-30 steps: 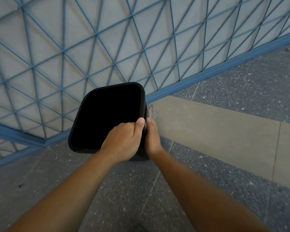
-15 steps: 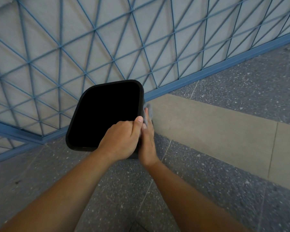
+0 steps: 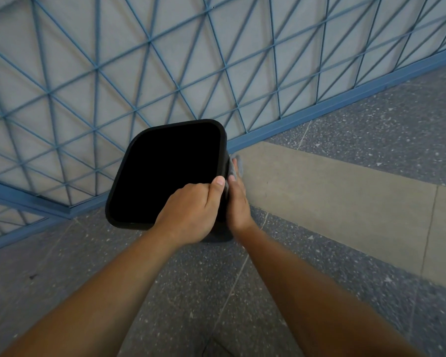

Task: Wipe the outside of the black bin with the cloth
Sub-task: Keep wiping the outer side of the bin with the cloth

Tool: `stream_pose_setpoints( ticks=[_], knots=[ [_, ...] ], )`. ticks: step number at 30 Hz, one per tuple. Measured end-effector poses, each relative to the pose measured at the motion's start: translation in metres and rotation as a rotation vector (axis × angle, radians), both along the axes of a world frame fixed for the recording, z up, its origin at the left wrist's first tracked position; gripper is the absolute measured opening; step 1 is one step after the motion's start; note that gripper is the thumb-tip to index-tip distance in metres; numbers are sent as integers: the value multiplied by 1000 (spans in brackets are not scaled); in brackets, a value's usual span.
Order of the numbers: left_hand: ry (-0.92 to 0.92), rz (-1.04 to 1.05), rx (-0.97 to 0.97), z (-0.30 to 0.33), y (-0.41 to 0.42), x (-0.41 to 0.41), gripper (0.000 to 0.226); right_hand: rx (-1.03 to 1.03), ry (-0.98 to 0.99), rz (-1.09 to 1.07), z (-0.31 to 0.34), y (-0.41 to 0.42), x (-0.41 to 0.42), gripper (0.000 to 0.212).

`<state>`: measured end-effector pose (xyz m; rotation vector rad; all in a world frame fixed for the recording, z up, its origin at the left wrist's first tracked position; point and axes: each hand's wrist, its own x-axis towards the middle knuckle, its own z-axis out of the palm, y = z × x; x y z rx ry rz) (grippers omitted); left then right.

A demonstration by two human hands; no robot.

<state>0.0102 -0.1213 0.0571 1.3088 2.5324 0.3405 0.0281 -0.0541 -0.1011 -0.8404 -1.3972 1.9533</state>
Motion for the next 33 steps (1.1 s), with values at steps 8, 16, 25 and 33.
stream_pose_setpoints(
  ticks=[8,16,25,33],
  knots=[
    [-7,-21,17,0,-3,-2,59,55,58,0,-11,-25,18,69],
    [-32,-29,31,-2,-4,-5,57,52,191,-24,-19,-41,17,50],
    [-35,-16,31,0,-3,-3,53,75,171,-36,19,-7,1,67],
    [-18,-19,32,0,-3,-1,57,-7,18,20,-3,0,7,64]
  ],
)
